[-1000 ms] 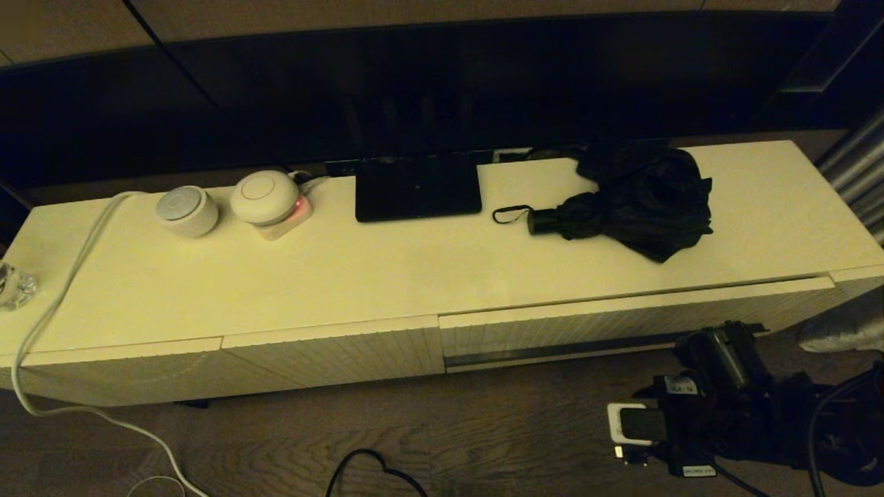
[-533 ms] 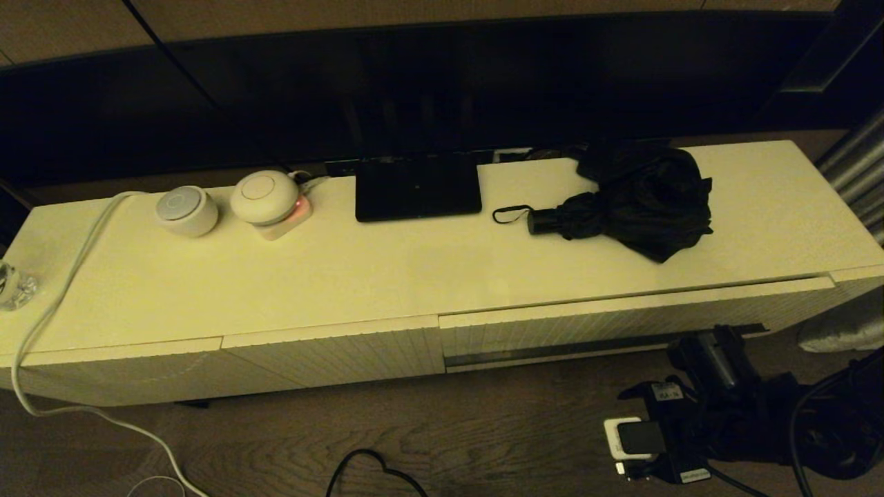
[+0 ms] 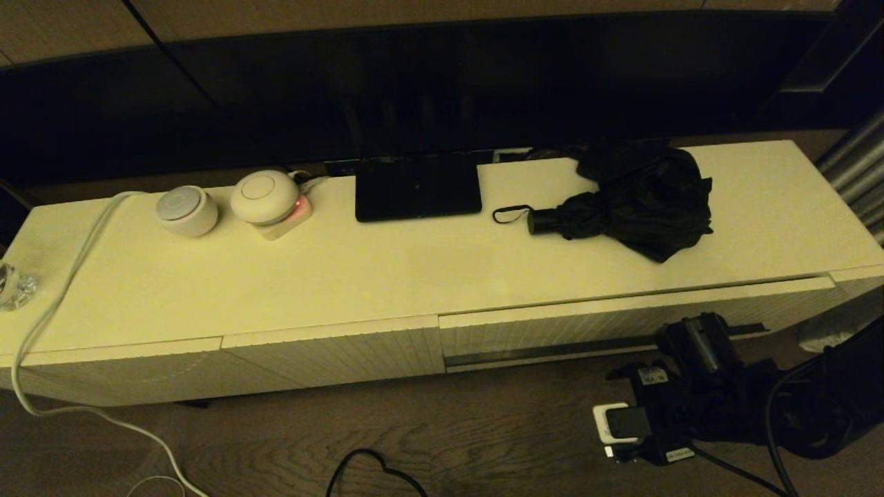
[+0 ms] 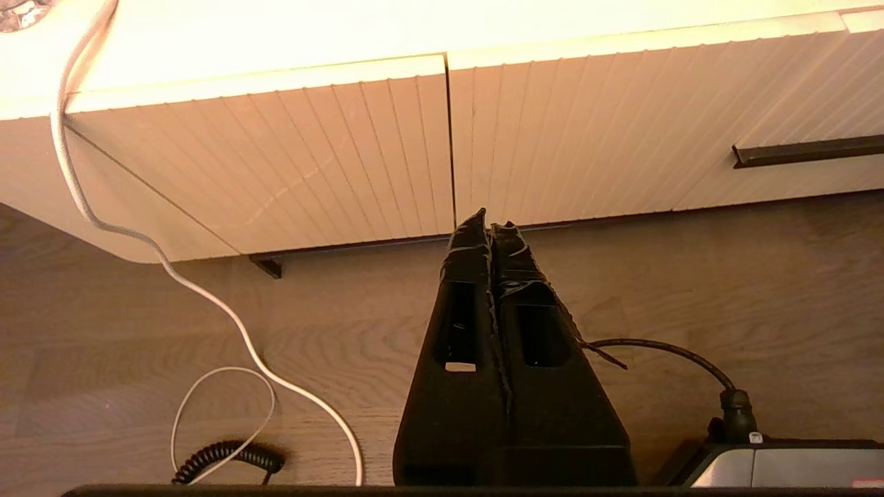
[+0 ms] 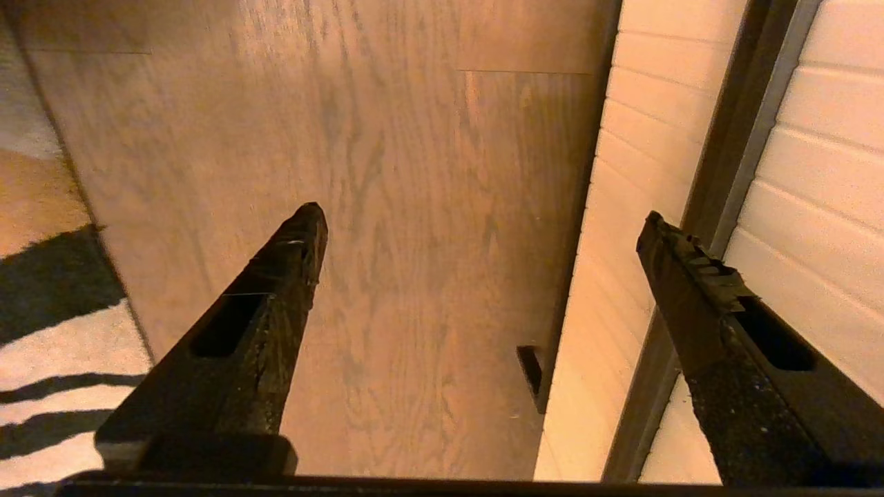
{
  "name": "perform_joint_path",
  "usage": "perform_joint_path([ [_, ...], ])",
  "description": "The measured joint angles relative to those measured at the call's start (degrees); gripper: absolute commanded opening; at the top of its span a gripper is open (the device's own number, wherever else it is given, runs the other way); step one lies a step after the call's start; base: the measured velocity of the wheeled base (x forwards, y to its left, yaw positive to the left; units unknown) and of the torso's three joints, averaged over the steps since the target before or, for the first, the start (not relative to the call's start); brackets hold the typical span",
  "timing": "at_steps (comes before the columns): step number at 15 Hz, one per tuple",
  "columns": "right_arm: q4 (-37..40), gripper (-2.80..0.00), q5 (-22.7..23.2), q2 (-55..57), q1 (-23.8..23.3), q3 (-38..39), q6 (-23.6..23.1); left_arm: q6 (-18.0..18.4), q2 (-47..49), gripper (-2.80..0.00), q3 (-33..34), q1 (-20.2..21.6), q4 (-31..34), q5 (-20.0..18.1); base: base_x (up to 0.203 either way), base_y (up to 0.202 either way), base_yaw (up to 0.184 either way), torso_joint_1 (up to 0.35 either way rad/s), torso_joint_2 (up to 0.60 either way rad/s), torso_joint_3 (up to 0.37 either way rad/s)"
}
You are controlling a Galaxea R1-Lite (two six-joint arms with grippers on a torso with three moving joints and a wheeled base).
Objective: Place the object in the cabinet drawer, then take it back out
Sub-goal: Open the drawer
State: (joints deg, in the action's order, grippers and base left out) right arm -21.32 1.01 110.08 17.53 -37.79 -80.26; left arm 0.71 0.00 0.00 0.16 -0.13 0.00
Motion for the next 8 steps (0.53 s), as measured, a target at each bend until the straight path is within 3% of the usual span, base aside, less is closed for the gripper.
perform_joint_path([
  [8,-6.0,0.00,-0.4,4.3,-0.4,-2.8,-2.1,0.0,0.0,-2.80,0.0,0.0,0.0,0.0,0.000,0.000,0.000,0.000,0.00,0.000],
])
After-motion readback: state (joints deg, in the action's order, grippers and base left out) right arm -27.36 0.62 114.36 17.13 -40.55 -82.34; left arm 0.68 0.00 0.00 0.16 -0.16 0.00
